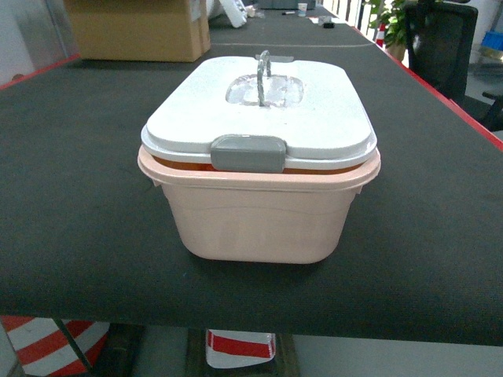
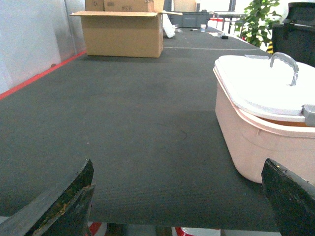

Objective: Pick capacitor and pack into box

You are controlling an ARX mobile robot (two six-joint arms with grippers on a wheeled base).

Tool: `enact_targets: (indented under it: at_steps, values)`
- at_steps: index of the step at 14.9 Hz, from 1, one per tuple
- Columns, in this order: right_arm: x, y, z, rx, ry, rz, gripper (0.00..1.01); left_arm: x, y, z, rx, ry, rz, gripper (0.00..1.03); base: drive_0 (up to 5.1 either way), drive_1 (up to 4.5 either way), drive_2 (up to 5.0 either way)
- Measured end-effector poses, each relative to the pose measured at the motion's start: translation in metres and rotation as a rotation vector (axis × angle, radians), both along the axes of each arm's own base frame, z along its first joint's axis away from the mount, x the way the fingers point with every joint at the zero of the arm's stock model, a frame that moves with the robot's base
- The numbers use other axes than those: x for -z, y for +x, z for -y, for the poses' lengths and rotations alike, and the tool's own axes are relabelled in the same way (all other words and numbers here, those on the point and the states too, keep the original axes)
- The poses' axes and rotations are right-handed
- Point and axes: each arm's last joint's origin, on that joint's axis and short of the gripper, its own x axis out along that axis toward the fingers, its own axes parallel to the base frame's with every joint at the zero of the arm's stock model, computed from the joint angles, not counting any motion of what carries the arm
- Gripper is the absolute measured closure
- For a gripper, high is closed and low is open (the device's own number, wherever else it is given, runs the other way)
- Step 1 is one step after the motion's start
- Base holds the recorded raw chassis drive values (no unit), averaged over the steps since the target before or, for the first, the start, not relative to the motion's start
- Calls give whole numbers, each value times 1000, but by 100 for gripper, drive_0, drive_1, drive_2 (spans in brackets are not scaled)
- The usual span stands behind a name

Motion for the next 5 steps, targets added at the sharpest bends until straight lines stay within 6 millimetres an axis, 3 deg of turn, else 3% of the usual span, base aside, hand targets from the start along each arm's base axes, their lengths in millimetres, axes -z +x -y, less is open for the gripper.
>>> enact_targets:
  at_steps: [5]
  values:
    - [0, 0, 0, 0, 0, 0, 3, 0, 0, 0, 0, 0, 0, 5, 0, 0, 0]
